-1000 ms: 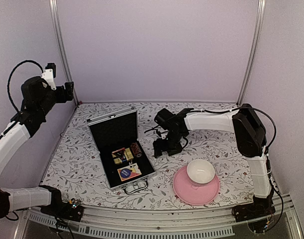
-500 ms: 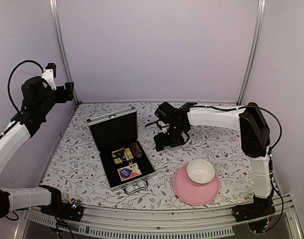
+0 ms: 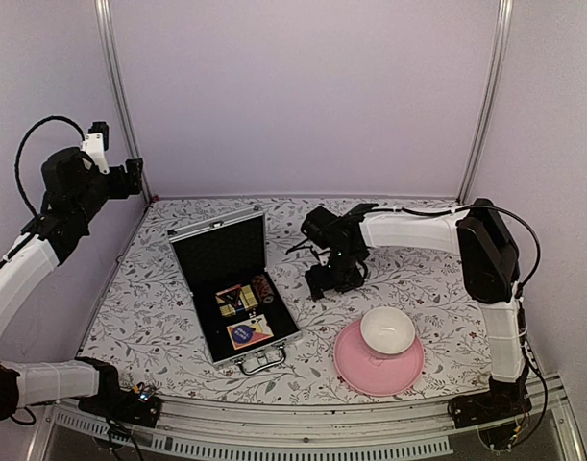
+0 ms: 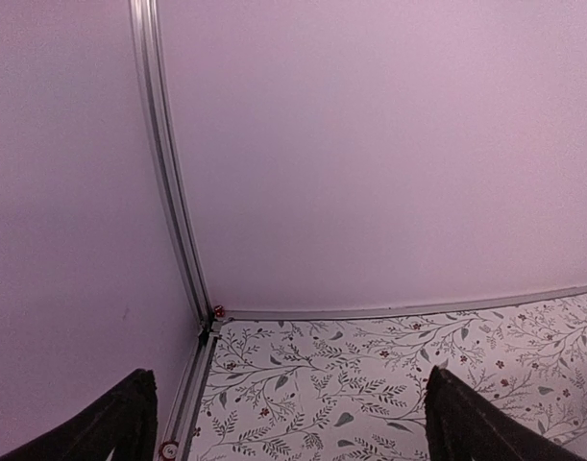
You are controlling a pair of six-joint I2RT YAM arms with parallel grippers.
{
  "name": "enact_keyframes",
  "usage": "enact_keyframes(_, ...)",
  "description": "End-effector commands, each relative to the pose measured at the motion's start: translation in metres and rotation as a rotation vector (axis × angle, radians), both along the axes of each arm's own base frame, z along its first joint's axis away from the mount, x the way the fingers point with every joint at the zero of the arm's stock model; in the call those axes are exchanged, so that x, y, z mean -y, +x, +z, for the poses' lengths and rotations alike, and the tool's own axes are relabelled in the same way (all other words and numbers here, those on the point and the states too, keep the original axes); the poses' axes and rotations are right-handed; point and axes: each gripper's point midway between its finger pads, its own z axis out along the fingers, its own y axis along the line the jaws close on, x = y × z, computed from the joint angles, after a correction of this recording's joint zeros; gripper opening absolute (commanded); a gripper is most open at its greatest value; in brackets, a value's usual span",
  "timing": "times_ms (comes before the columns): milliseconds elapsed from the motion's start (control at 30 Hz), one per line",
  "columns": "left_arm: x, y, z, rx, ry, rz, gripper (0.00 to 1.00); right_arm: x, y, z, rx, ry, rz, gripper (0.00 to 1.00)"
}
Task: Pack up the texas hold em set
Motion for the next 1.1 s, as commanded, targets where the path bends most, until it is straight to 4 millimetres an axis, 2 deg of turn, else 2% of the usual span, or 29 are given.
enact_keyframes(0,0.003,0.002,-0.002,0.009,0.008,-0.006,0.97,0.010,0.001,-0.017,-0.020,-0.071,-0.009,0.79)
enact_keyframes(333,0.003,0.002,-0.002,0.007,0.007,-0.008,0.97,0.010,0.004,-0.028,-0.021,-0.116,0.009,0.75)
enact_keyframes(1067,0.005,0.001,-0.001,0.010,0.005,-0.014,0.97,0.015,-0.006,-0.057,-0.022,-0.238,0.066,0.65)
